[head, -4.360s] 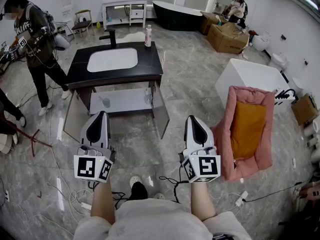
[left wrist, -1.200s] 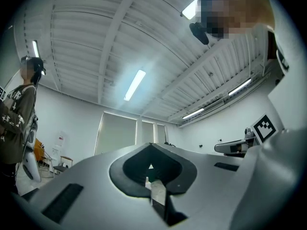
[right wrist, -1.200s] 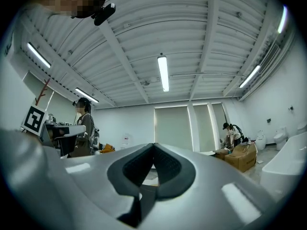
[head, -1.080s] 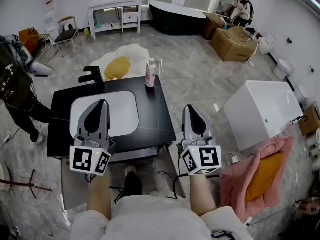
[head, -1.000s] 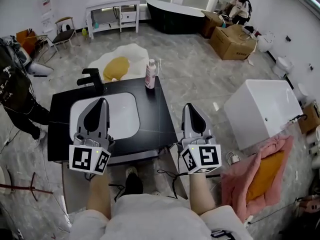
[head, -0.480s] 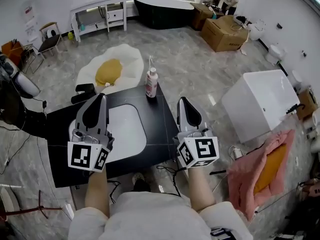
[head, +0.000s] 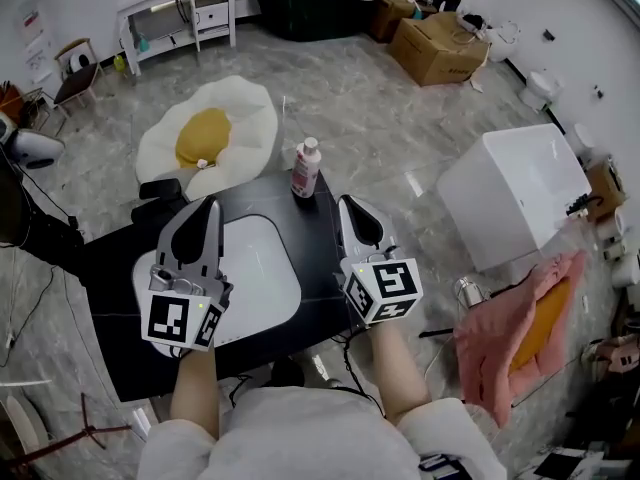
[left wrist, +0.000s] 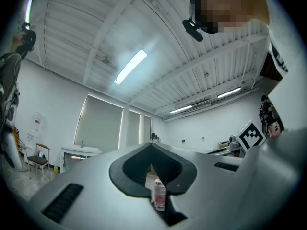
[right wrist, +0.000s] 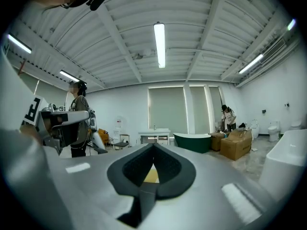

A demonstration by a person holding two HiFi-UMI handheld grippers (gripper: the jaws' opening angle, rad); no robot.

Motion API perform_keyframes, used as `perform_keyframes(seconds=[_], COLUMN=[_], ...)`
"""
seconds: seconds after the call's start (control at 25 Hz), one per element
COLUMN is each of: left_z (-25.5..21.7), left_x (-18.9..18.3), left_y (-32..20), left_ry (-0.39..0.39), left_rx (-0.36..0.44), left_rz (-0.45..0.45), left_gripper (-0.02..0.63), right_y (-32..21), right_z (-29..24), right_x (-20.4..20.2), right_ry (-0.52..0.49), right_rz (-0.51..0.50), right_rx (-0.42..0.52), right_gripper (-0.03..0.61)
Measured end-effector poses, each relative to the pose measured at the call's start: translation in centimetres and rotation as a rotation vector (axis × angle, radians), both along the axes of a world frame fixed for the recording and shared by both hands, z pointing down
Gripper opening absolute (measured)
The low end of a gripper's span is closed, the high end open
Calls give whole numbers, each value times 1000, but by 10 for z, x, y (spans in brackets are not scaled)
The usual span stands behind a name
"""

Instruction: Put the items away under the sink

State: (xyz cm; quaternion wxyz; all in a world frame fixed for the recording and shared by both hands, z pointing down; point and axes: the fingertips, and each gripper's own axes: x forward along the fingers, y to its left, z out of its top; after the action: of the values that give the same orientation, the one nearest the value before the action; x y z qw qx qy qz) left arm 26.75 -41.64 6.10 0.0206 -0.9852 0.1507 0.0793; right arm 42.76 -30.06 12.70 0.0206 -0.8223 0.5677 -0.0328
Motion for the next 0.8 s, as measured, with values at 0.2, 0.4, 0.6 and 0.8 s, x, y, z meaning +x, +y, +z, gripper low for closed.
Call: perform_keyframes(seconds=[0.2, 0.4, 0.6, 0.8], left_z=[17, 31, 34, 40], left_x=[6, 6, 5, 1], left_y=[-10, -25, -35, -42], left_ry=[-17, -21, -25, -30], left_rx=[-38, -71, -97, -110], left_rz=[18, 20, 13, 4], left_gripper=[5, 5, 5, 5], right_y=[-27, -55, -83, -108], right_z=[25, 44, 58, 76], right_x=[13, 33, 55, 71], right_ry=[-38, -62, -75, -88], right_rz=[-13, -1, 3, 16], right_rx=[-54, -94, -150, -191], right_gripper=[39, 89, 143, 181])
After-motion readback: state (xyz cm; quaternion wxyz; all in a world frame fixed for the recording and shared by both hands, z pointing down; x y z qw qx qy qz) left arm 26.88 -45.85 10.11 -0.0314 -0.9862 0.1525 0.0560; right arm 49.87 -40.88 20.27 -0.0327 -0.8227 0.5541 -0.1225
